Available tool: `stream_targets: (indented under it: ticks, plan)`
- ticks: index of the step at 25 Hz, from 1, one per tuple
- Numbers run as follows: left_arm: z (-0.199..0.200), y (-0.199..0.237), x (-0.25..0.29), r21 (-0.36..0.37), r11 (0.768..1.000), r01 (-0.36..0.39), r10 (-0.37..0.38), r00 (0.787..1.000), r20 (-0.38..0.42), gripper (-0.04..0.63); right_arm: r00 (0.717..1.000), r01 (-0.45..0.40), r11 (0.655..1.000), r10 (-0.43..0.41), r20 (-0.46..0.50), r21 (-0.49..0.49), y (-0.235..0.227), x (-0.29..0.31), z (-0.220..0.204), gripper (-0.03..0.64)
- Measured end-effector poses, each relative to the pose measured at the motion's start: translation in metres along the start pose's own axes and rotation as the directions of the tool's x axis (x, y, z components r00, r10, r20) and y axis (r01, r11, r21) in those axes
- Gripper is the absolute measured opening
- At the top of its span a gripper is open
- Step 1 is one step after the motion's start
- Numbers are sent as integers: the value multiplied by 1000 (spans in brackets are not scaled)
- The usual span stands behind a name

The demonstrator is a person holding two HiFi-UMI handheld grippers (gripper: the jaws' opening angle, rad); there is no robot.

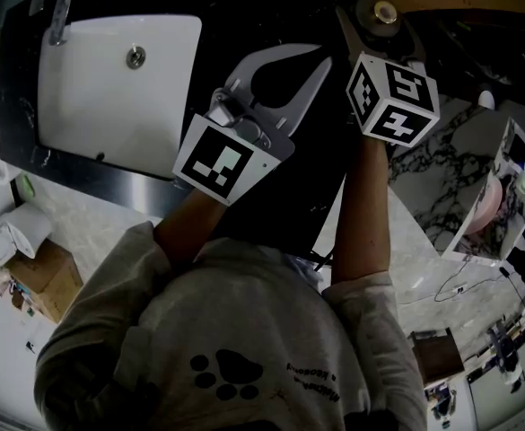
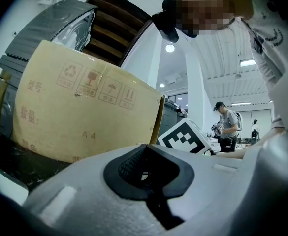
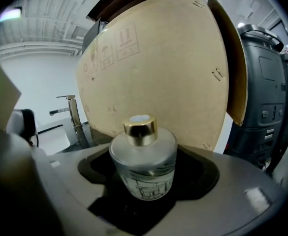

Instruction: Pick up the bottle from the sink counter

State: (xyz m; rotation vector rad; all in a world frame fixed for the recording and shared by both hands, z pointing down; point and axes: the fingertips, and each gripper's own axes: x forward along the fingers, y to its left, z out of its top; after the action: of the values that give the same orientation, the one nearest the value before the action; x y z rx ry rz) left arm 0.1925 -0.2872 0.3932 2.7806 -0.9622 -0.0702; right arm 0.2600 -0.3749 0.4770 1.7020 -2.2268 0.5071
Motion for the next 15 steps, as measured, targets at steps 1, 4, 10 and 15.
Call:
stream_targets:
  ticks: [1,4,10,15]
  plan:
    - [2,0,-1,0,1000,1,-1,1000,2,-2,1000,2,1000,-2,1,-2,0,0,0,328]
    - [6,0,-5,6,1000,5,-5,1000,3,-2,1000,8,1000,-8,5,-4,-1,-1,1,330]
    - [12,-1,-16,20,1000,23,-23,1000,-5,-2,1000,27,999,-27,8,34,-2,-8,1,334]
    - [18,-5,-26,33,998,46,-46,999,-7,-2,998,59,998,-60,30,29,3,-29,7,334]
